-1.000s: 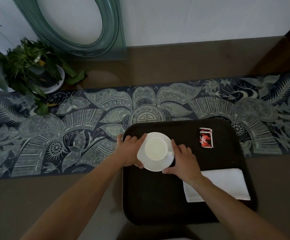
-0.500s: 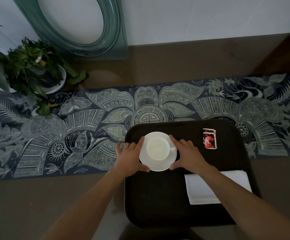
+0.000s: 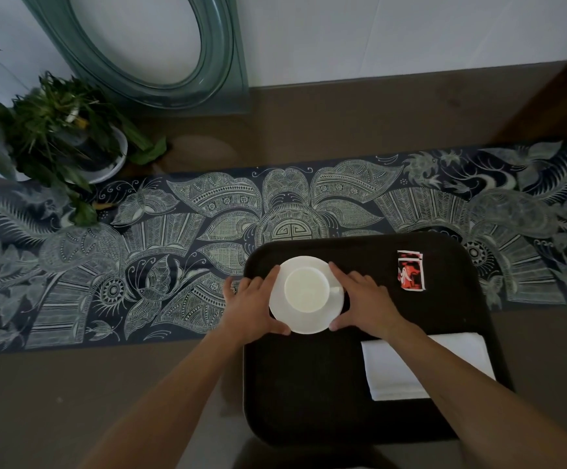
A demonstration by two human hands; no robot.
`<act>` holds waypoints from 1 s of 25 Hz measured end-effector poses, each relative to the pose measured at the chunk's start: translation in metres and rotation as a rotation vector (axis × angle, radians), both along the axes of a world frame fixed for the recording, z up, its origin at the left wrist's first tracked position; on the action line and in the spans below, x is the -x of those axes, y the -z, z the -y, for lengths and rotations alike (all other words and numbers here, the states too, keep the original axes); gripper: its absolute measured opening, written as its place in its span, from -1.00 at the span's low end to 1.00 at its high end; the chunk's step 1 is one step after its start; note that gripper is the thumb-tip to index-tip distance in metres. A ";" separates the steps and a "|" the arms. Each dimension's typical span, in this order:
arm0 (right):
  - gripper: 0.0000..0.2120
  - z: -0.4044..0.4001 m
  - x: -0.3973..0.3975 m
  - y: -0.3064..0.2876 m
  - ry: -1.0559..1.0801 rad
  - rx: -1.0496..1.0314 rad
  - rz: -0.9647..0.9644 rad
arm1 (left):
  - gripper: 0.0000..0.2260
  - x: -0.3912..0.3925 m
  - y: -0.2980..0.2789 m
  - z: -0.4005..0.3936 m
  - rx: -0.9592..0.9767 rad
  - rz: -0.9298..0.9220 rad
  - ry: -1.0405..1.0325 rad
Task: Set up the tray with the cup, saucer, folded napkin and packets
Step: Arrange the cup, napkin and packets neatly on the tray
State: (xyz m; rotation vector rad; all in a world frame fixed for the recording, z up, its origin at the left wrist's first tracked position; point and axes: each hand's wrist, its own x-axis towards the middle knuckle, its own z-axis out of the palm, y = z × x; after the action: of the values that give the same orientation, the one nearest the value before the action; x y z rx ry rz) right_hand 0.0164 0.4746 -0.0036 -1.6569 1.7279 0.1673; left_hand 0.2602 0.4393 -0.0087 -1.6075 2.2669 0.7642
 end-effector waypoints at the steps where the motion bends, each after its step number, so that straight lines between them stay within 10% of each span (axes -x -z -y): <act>1: 0.16 0.000 0.000 0.000 -0.002 0.001 0.000 | 0.12 0.000 0.000 0.000 -0.002 -0.003 -0.005; 25: 0.16 -0.004 -0.004 -0.006 0.036 -0.004 -0.003 | 0.11 0.003 -0.003 0.003 -0.071 0.016 0.008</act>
State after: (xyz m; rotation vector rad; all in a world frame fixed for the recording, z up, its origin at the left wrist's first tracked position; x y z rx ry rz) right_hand 0.0207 0.4785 0.0020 -1.6228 1.7572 0.1567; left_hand 0.2567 0.4360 -0.0056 -1.5665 2.2080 0.8177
